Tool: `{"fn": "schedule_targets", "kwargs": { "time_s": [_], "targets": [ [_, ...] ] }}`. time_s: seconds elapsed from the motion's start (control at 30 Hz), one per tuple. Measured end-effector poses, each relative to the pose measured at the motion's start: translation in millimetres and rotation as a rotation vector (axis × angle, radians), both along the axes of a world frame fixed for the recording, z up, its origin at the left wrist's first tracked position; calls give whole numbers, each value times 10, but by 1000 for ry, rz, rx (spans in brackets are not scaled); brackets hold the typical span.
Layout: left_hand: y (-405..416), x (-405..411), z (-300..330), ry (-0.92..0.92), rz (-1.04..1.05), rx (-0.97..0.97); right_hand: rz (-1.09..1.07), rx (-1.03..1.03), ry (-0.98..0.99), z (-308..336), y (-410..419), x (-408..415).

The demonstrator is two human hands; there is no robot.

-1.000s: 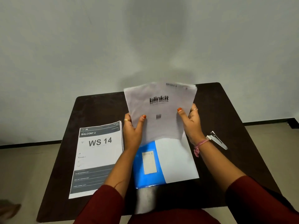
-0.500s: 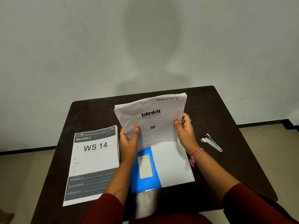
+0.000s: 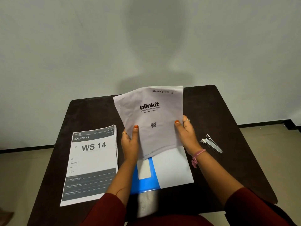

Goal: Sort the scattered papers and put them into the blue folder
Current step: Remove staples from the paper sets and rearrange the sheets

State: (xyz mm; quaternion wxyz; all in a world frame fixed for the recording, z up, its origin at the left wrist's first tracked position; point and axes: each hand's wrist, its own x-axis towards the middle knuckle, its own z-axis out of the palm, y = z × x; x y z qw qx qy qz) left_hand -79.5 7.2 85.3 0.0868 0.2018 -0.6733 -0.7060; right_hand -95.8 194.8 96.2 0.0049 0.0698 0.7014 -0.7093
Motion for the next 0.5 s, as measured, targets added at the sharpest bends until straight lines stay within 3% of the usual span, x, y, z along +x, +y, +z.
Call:
{"fn": "schedule_targets", "kwargs": {
  "time_s": [0.13,0.33,0.5],
  "targets": [
    [16,25,-14,-60,-48,-5,-28,-17,-62,9,187,-54],
    [74,334,-373,-342,-151,41,117,17,-453,-312,436,154],
    [123,627,-632,-566,-210,75,197,140,-658,-618,581,397]
  ]
}}
